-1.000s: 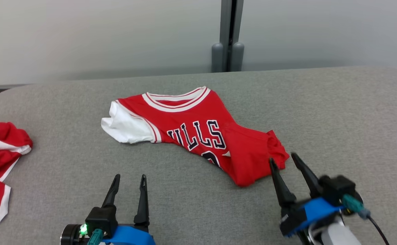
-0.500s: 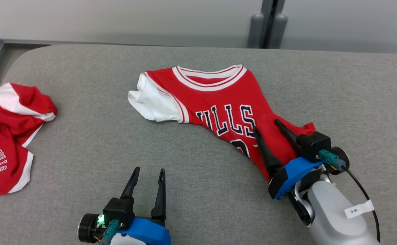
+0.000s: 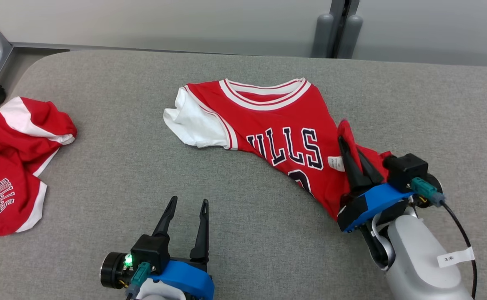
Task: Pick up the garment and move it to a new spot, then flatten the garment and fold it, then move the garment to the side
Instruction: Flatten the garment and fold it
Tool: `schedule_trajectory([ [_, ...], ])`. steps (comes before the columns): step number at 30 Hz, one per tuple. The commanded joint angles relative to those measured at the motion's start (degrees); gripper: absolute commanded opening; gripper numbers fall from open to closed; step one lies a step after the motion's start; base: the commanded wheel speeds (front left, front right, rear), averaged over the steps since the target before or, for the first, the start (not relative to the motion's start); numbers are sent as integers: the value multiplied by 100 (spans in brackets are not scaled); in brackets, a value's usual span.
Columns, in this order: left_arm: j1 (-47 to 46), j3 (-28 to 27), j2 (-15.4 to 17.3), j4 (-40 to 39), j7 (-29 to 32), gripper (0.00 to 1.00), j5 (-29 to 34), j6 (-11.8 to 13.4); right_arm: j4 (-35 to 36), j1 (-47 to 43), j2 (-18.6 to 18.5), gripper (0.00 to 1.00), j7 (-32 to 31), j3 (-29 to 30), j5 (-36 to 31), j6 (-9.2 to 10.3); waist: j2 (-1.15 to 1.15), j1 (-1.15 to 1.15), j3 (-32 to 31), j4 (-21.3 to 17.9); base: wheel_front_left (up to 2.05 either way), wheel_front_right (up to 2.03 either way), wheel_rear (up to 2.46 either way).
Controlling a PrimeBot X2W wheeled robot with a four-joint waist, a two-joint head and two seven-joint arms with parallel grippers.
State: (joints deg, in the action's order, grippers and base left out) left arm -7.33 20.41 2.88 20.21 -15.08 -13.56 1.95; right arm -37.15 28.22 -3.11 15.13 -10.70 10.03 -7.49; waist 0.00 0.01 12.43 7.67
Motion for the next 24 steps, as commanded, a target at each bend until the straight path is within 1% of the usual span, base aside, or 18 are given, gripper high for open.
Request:
schedule_trajectory([
  [1, 12, -15, 2, -8, -15, 100, 15, -34, 249, -82, 11, 0, 2, -23, 115, 0, 0, -1, -52, -36, 0, 0, 0],
  [5, 86, -17, 2, -9, -14, 100, -35, -84, 1257, -90, -32, 0, 2, -225, 421, 0, 0, -1, -180, -74, 0, 0, 0],
  [9, 112, 9, 2, 27, -15, 100, -74, -128, 2140, 299, -115, 0, 1, -630, 783, 0, 0, -1, -303, -53, 0, 0, 0],
  [13, 261, -9, 2, 75, -14, 100, -95, -152, 2727, 826, -86, 0, 2, -1269, 1181, 0, 0, -1, -488, 7, 0, 0, 0],
  [16, 443, -37, 2, 209, -14, 100, -138, -177, 2930, 1248, -30, 0, 2, -1617, 1690, 0, 0, -1, -641, 19, 0, 0, 0],
  [17, 490, -44, 2, 257, -15, 100, -155, -195, 2994, 1396, -15, 0, 3, -1590, 1869, 0, 0, -1, -684, 24, 0, 0, 0],
  [19, 566, -68, 2, 284, -15, 100, -145, -209, 3025, 1688, 1, 0, 2, -1464, 2017, 0, 0, -1, -748, 41, 0, 0, 0],
  [21, 666, -92, 2, 291, -14, 100, -158, -204, 2979, 1871, 8, 0, 2, -1234, 2172, 0, 0, -1, -781, 56, 0, 0, 0],
  [24, 732, -125, 1, 272, -14, 100, -170, -198, 2613, 2139, 12, 0, 0, -830, 1883, 1, 0, -1, -749, 65, 0, 0, 0],
])
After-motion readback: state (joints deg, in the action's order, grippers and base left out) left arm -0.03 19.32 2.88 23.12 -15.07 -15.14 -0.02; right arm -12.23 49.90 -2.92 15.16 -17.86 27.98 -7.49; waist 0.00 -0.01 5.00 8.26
